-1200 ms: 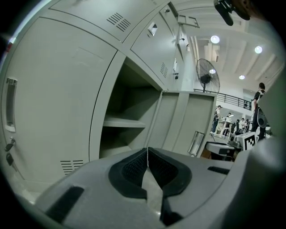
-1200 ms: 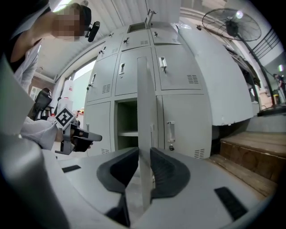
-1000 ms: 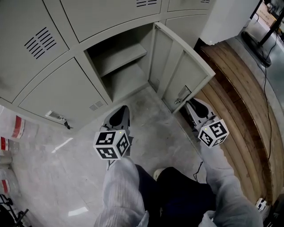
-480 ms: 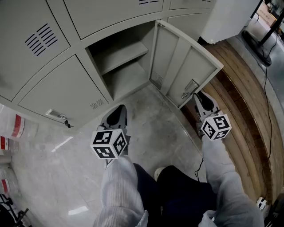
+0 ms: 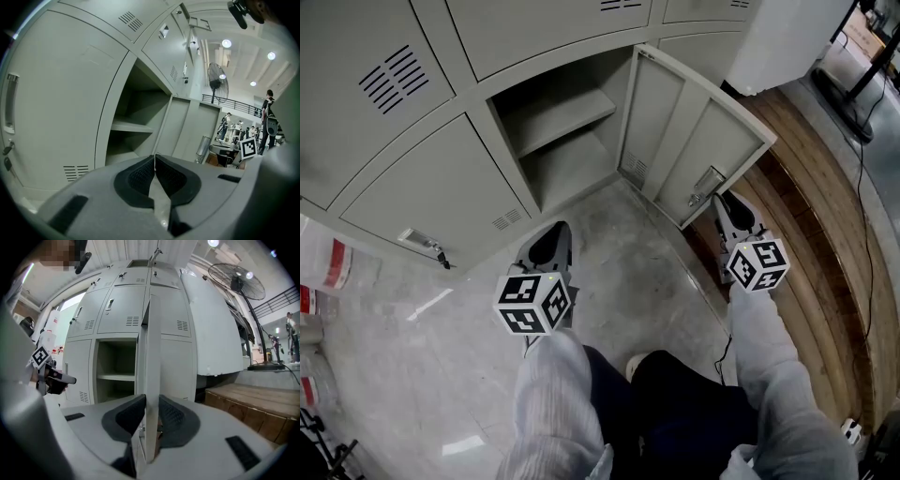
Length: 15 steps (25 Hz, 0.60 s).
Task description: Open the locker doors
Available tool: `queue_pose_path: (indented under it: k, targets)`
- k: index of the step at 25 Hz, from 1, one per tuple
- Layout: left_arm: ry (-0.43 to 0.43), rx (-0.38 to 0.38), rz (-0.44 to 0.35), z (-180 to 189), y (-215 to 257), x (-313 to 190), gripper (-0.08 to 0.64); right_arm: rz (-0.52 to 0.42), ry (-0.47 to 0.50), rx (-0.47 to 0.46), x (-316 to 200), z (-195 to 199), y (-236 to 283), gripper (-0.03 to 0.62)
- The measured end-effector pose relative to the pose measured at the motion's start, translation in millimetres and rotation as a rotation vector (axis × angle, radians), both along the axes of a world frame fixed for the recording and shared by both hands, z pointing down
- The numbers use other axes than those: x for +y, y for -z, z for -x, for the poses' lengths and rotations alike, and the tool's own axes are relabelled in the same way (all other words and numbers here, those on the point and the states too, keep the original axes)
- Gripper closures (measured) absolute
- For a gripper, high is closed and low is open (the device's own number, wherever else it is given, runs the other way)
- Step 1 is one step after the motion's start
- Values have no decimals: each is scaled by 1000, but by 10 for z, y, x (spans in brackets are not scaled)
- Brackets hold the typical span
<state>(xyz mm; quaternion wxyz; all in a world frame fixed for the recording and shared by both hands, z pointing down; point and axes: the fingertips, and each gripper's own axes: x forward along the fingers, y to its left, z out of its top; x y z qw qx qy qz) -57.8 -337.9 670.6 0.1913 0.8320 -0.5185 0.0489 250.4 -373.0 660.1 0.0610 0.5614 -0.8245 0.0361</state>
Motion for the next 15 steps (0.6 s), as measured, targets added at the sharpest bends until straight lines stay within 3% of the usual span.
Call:
queue_pose_path:
  k: [15]
  targets:
    - [9, 22, 5, 43, 18, -18, 548, 39, 1, 15, 147, 43, -153, 506]
